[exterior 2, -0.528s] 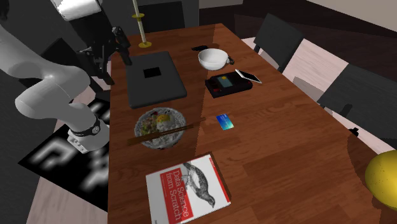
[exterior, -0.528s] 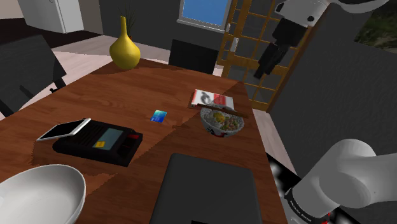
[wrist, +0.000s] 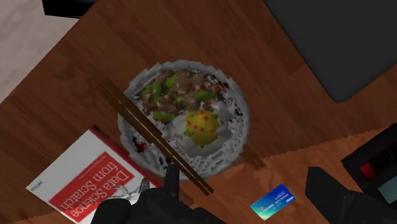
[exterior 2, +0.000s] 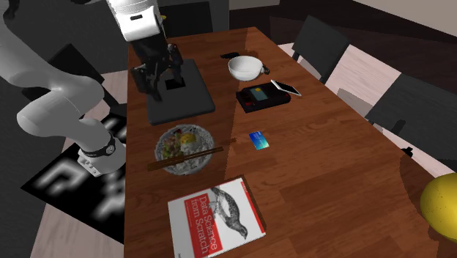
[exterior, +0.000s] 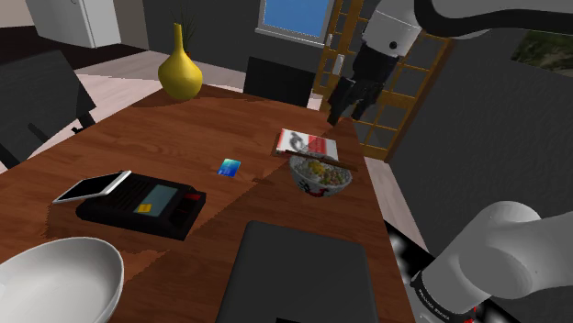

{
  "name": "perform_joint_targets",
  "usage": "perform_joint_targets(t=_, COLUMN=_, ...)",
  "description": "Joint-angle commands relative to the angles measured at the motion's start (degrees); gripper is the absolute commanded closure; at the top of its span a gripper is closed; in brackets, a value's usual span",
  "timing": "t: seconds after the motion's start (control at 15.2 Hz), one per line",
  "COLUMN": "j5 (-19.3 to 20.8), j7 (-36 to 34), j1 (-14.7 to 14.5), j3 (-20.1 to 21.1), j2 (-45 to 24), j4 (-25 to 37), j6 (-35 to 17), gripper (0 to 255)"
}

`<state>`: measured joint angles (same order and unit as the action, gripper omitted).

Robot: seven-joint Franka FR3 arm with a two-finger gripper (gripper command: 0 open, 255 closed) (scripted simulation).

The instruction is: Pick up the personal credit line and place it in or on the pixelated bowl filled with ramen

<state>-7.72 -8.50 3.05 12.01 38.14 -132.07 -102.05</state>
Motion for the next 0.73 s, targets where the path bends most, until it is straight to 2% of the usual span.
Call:
perform_joint_targets(t=0.0, j5=-0.4, j7=-4.9, j1=0.8, j3=2.7, j2=-2.3, j4=-0.3, j6=-2.9, gripper=0)
perform_joint_targets(t=0.33, j5=0.5, j7=-17.5, j1=3.4, j3=9.8, j2=-11.3, j4=2.1, j6=-9.5, gripper=0)
perform_joint_targets(t=0.66, j5=4.8, j7=-31.2, j1=6.6, j3=16.3, j2=-22.4, j4=7.0, j6=-14.8, gripper=0)
